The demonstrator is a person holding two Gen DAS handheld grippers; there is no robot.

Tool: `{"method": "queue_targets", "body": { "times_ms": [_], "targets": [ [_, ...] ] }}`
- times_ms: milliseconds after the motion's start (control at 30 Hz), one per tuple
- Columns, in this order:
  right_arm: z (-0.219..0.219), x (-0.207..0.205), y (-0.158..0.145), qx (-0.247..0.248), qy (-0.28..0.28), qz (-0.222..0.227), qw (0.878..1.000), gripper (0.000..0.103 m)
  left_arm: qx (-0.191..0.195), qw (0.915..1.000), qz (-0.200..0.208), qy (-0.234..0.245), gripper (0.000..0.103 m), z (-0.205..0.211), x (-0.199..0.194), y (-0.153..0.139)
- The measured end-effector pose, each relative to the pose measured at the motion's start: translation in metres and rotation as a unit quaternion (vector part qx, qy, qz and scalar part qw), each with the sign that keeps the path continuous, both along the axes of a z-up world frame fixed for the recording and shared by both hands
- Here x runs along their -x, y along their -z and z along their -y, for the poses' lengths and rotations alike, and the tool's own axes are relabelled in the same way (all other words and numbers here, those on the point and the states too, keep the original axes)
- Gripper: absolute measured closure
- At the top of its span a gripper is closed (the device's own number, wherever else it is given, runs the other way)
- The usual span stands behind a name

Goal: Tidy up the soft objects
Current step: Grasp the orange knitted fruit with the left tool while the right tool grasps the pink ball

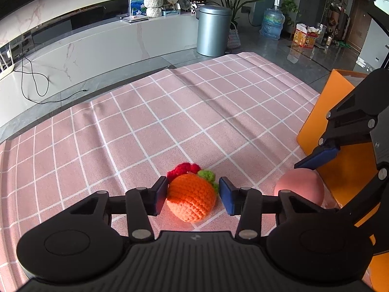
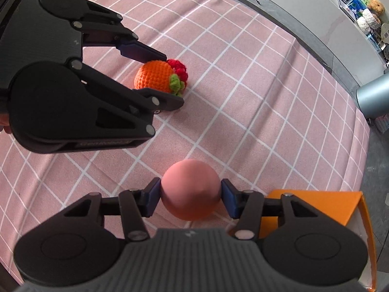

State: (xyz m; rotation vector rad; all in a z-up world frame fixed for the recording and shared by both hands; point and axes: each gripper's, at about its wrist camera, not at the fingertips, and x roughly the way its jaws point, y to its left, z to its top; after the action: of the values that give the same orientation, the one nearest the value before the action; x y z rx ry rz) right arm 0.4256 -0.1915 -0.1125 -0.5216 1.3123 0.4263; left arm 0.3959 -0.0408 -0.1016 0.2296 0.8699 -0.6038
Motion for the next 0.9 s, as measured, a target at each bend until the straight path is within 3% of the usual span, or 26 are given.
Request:
{"method": "queue_targets", "body": {
  "times_ms": [433, 900],
  "targets": [
    [-0.012, 0.018, -0.001, 0.031, -0.053, 0.045, 0.997, 0.059, 0.032, 0.9987, -0.008, -0.04, 0.053, -0.02, 0.033, -0.019],
    [-0.01, 0.102, -0.088, -0.08, -0.045, 0.143, 0.985, 0.059, 0.069, 0.9939, 0.01, -0.085, 0.053, -0.037, 0.114, -0.088]
  ]
}}
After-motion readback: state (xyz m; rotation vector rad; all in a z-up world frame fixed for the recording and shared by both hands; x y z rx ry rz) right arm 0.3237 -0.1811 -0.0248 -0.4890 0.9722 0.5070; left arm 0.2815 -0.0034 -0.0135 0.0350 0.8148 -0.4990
